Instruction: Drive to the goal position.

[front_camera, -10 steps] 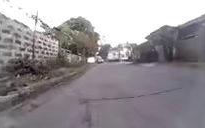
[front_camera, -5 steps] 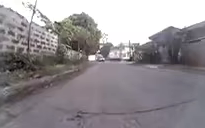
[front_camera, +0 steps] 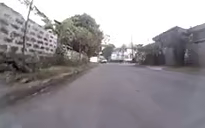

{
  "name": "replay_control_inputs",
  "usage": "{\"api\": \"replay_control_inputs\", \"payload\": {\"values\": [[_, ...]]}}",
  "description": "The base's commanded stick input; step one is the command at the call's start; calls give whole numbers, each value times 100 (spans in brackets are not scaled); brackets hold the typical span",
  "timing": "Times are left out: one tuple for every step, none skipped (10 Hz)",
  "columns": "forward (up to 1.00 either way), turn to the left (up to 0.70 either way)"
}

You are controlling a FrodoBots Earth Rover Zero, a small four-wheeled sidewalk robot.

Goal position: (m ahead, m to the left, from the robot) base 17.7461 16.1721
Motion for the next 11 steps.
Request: {"api": "replay_control_inputs", "payload": {"values": [[100,-40],[100,-40],[100,0],[100,0],[100,0],[100,0],[100,0],[100,0],[100,0],[100,0],[100,0]]}}
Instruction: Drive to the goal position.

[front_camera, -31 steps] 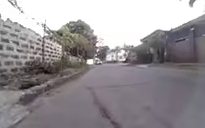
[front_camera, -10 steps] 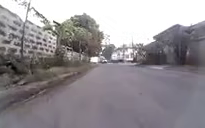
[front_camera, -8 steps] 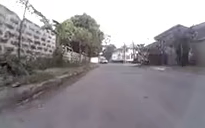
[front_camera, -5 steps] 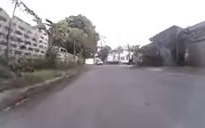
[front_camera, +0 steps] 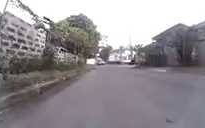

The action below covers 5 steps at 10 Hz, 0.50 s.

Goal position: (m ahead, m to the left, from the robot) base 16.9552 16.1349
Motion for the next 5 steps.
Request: {"api": "replay_control_inputs", "payload": {"values": [[100,0],[100,0],[100,0],[100,0],[100,0]]}}
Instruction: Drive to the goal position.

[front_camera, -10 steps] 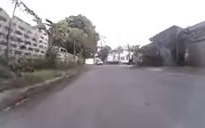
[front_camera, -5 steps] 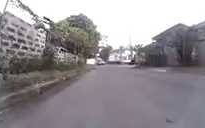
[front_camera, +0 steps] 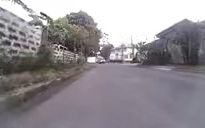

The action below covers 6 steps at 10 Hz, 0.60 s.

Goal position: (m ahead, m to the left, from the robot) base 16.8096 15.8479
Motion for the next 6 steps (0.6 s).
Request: {"api": "replay_control_inputs", "payload": {"values": [[100,0],[100,0],[100,0],[100,0],[100,0],[100,0]]}}
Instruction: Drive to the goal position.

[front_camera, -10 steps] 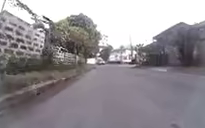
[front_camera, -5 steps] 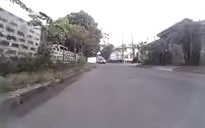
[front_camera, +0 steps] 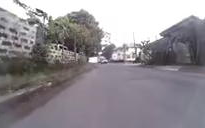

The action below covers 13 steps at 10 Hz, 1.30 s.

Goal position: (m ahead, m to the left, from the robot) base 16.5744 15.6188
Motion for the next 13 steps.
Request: {"api": "replay_control_inputs", "payload": {"values": [[100,0],[100,0],[100,0],[100,0],[100,0],[100,0],[100,-3],[100,-28],[100,-40],[100,-22],[100,0],[100,0],[100,0]]}}
